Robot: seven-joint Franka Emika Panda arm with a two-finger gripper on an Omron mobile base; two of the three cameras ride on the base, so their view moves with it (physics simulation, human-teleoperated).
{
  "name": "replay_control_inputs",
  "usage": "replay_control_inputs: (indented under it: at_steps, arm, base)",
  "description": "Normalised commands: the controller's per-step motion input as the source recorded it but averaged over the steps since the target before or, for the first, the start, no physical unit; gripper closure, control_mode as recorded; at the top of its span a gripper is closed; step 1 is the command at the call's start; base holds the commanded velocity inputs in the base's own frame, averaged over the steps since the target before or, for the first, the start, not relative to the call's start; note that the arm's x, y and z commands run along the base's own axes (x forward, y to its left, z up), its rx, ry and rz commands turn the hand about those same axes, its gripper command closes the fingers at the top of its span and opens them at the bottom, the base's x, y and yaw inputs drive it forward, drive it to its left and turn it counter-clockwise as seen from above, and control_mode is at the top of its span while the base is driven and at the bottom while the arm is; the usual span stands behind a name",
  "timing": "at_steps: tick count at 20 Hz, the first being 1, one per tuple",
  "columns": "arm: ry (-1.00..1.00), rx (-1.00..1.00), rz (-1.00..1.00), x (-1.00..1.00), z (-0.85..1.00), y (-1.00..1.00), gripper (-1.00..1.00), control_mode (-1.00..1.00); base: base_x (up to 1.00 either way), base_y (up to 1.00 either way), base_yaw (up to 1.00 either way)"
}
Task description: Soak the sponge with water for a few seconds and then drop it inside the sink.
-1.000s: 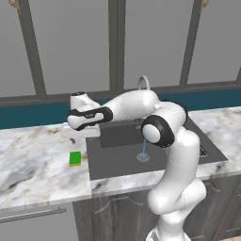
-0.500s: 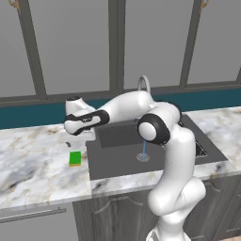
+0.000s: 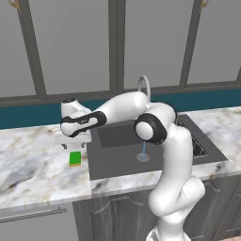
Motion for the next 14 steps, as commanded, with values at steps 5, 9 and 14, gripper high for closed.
replay_control_inputs:
  at_steps: [5, 9, 14]
  arm:
    - [0.00, 0.00, 0.00, 0.00, -0.06, 0.00, -1.00, -1.00]
    - [0.00, 0.00, 0.00, 0.00, -0.16, 0.00, -1.00, -1.00]
    - [0.00, 0.00, 0.00, 0.00, -0.18, 0.00, -1.00, -1.00]
  base:
    - [0.00, 0.00, 0.00]
    - [0.00, 0.00, 0.00]
    - [0.00, 0.00, 0.00]
